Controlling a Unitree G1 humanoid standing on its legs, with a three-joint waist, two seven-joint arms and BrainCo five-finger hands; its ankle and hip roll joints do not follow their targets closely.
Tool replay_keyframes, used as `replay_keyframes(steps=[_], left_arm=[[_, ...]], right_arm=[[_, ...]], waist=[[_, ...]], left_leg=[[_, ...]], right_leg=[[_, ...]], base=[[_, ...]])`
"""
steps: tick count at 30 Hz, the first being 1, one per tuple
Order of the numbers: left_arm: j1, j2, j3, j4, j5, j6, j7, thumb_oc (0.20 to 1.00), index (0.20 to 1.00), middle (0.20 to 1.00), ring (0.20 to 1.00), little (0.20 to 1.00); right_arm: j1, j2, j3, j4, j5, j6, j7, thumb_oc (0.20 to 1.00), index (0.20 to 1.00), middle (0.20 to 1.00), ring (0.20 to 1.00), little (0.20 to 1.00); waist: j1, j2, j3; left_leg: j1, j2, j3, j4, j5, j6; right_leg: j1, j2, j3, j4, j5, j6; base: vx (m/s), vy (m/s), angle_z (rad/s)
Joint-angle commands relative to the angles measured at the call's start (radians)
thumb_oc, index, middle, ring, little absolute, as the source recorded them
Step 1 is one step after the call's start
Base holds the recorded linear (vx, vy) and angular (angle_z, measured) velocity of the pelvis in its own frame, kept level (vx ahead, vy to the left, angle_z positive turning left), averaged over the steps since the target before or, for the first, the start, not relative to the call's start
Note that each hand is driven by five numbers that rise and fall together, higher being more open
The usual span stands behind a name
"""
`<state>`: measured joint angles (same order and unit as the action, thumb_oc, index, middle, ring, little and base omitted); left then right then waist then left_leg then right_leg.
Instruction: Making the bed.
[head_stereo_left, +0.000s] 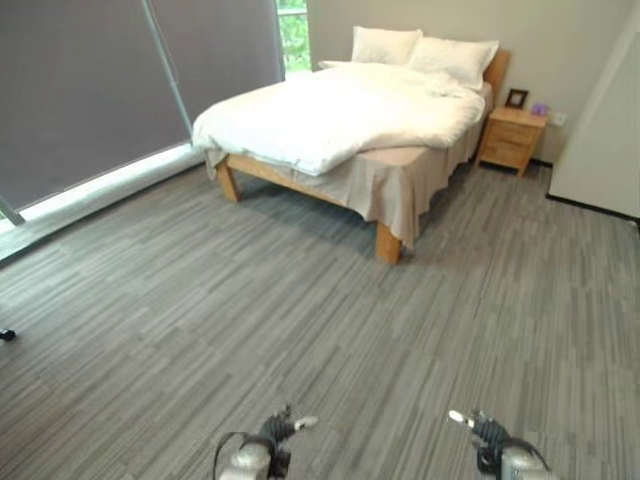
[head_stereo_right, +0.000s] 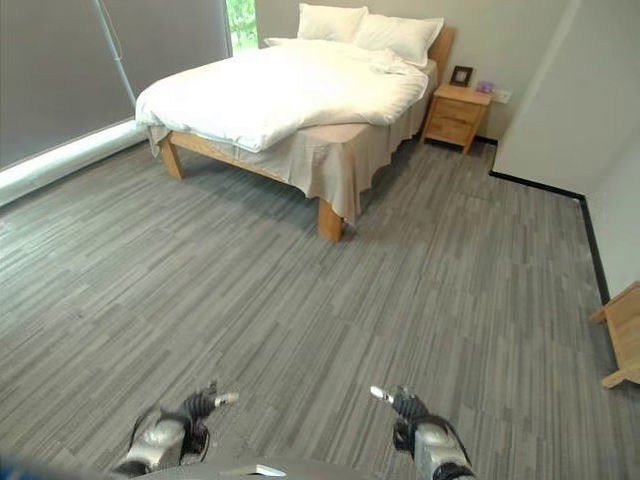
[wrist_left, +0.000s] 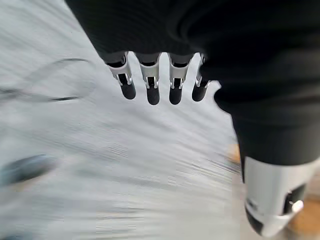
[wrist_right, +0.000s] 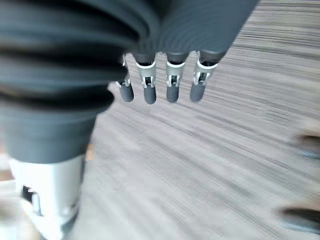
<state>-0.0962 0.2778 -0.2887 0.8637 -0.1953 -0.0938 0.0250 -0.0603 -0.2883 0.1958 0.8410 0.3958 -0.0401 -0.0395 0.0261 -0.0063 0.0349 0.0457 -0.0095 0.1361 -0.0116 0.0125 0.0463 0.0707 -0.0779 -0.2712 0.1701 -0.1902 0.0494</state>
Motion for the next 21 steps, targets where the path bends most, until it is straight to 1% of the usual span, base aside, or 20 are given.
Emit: replay_keyframes(steps=[1,2,3,4,5,6,7,10,12,13,16,17,18,19,20,21], left_arm=[[-0.108,0.037,0.039,-0.123,-0.085,-0.053,0.067,1.0,1.0,1.0,1.0,1.0],[-0.1,0.051,0.049,-0.209,-0.101,-0.056,0.071,1.0,1.0,1.0,1.0,1.0],[-0.094,0.056,0.05,-0.244,-0.102,-0.059,0.068,1.0,1.0,1.0,1.0,1.0],[-0.093,0.057,0.05,-0.245,-0.102,-0.058,0.068,1.0,1.0,1.0,1.0,1.0],[-0.087,0.057,0.058,-0.287,-0.121,-0.061,0.071,1.0,1.0,1.0,1.0,1.0],[-0.087,0.057,0.058,-0.287,-0.121,-0.061,0.071,1.0,1.0,1.0,1.0,1.0],[-0.084,0.053,0.067,-0.318,-0.139,-0.061,0.078,1.0,1.0,1.0,1.0,1.0],[-0.07,0.051,0.078,-0.345,-0.158,-0.058,0.079,1.0,1.0,1.0,1.0,1.0],[-0.029,0.057,0.104,-0.389,-0.146,-0.055,0.077,1.0,1.0,1.0,1.0,1.0],[-0.012,0.059,0.117,-0.396,-0.139,-0.055,0.081,1.0,1.0,1.0,1.0,1.0],[0.004,0.066,0.13,-0.416,-0.123,-0.056,0.088,1.0,1.0,1.0,1.0,1.0],[0.006,0.067,0.136,-0.429,-0.128,-0.059,0.091,1.0,1.0,1.0,1.0,1.0],[0.006,0.067,0.136,-0.43,-0.128,-0.059,0.091,1.0,1.0,1.0,1.0,1.0],[0.006,0.067,0.136,-0.455,-0.133,-0.062,0.094,1.0,1.0,1.0,1.0,1.0],[0.002,0.069,0.13,-0.454,-0.13,-0.063,0.093,1.0,1.0,1.0,1.0,1.0],[-0.003,0.068,0.127,-0.447,-0.128,-0.064,0.097,1.0,1.0,1.0,1.0,1.0]], right_arm=[[-0.069,-0.018,-0.039,-0.12,0.041,-0.068,-0.064,1.0,1.0,1.0,1.0,1.0],[-0.064,-0.029,-0.038,-0.208,0.006,-0.068,-0.071,1.0,1.0,1.0,1.0,1.0],[-0.054,-0.031,-0.04,-0.237,-0.014,-0.073,-0.078,1.0,1.0,1.0,1.0,1.0],[-0.053,-0.031,-0.04,-0.238,-0.014,-0.072,-0.079,1.0,1.0,1.0,1.0,1.0],[-0.037,-0.035,-0.037,-0.307,-0.053,-0.078,-0.083,1.0,1.0,1.0,1.0,1.0],[-0.036,-0.035,-0.037,-0.308,-0.053,-0.077,-0.084,1.0,1.0,1.0,1.0,1.0],[-0.017,-0.029,-0.03,-0.359,-0.081,-0.077,-0.086,1.0,1.0,1.0,1.0,1.0],[0.01,-0.027,-0.016,-0.4,-0.098,-0.07,-0.071,1.0,1.0,1.0,1.0,1.0],[0.047,-0.033,0.0,-0.446,-0.168,-0.06,-0.052,1.0,1.0,1.0,1.0,1.0],[0.05,-0.034,0.006,-0.436,-0.186,-0.056,-0.049,1.0,1.0,1.0,1.0,1.0],[0.045,-0.031,0.007,-0.433,-0.185,-0.053,-0.046,1.0,1.0,1.0,1.0,1.0],[0.035,-0.035,0.006,-0.432,-0.183,-0.053,-0.045,1.0,1.0,1.0,1.0,1.0],[0.035,-0.035,0.006,-0.432,-0.183,-0.053,-0.045,1.0,1.0,1.0,1.0,1.0],[0.023,-0.04,-0.001,-0.437,-0.175,-0.059,-0.053,1.0,1.0,1.0,1.0,1.0],[0.017,-0.038,-0.002,-0.429,-0.168,-0.063,-0.058,1.0,1.0,1.0,1.0,1.0],[0.004,-0.033,0.001,-0.418,-0.161,-0.065,-0.065,1.0,1.0,1.0,1.0,1.0]], waist=[[0.0,-0.026,-0.001],[-0.002,-0.025,0.001],[-0.003,-0.024,0.004],[-0.003,-0.025,0.004],[-0.007,-0.024,0.008],[-0.007,-0.024,0.008],[-0.01,-0.024,0.014],[-0.013,-0.023,0.021],[-0.012,-0.023,0.028],[-0.01,-0.022,0.032],[-0.007,-0.022,0.037],[-0.005,-0.018,0.043],[-0.003,-0.019,0.043],[-0.002,-0.013,0.056],[-0.003,-0.014,0.065],[-0.002,-0.016,0.077]], left_leg=[[0.031,0.037,-0.058,-0.076,0.021,-0.088],[0.03,0.037,-0.057,-0.076,0.022,-0.087],[0.031,0.037,-0.056,-0.076,0.021,-0.086],[0.031,0.037,-0.056,-0.076,0.021,-0.086],[0.03,0.036,-0.055,-0.076,0.019,-0.085],[0.03,0.036,-0.055,-0.076,0.019,-0.085],[0.031,0.033,-0.053,-0.076,0.016,-0.082],[0.029,0.031,-0.05,-0.076,0.015,-0.08],[0.029,0.026,-0.038,-0.076,0.006,-0.073],[0.03,0.022,-0.028,-0.076,0.002,-0.068],[0.03,0.011,-0.018,-0.076,-0.007,-0.059],[0.031,-0.001,-0.013,-0.076,-0.017,-0.047],[0.03,-0.001,-0.012,-0.076,-0.017,-0.046],[0.039,-0.017,-0.013,-0.076,-0.032,-0.027],[0.047,-0.027,-0.015,-0.076,-0.039,-0.015],[0.061,-0.035,-0.012,-0.076,-0.05,-0.002]], right_leg=[[0.037,-0.095,-0.001,-0.239,0.254,0.099],[0.034,-0.096,0.003,-0.239,0.256,0.098],[0.034,-0.097,0.004,-0.238,0.256,0.098],[0.034,-0.097,0.004,-0.238,0.256,0.098],[0.032,-0.099,0.007,-0.239,0.256,0.099],[0.032,-0.099,0.007,-0.239,0.256,0.099],[0.03,-0.103,0.01,-0.237,0.256,0.101],[0.024,-0.105,0.017,-0.235,0.259,0.102],[0.015,-0.112,0.028,-0.236,0.265,0.108],[0.011,-0.118,0.032,-0.236,0.269,0.114],[-0.001,-0.13,0.04,-0.223,0.271,0.124],[-0.022,-0.149,0.051,-0.177,0.266,0.131],[-0.025,-0.149,0.053,-0.174,0.264,0.132],[-0.064,-0.172,0.077,-0.072,0.258,0.134],[-0.1,-0.186,0.097,0.01,0.276,0.138],[-0.142,-0.204,0.103,0.099,0.317,0.143]], base=[[-0.02,0.034,-0.18],[-0.01,0.03,-0.23],[-0.01,0.017,-0.17],[0.0,0.02,-0.13],[0.0,0.0,0.0],[0.03,0.031,0.02],[0.0,0.0,0.0],[0.01,0.012,0.0],[0.08,0.083,-0.1],[0.12,0.138,-0.19],[0.06,0.109,-0.21],[0.06,0.145,-0.13],[0.1,0.24,-0.14],[0.08,0.206,-0.15],[0.12,0.277,-0.2],[0.1,0.222,-0.21]])
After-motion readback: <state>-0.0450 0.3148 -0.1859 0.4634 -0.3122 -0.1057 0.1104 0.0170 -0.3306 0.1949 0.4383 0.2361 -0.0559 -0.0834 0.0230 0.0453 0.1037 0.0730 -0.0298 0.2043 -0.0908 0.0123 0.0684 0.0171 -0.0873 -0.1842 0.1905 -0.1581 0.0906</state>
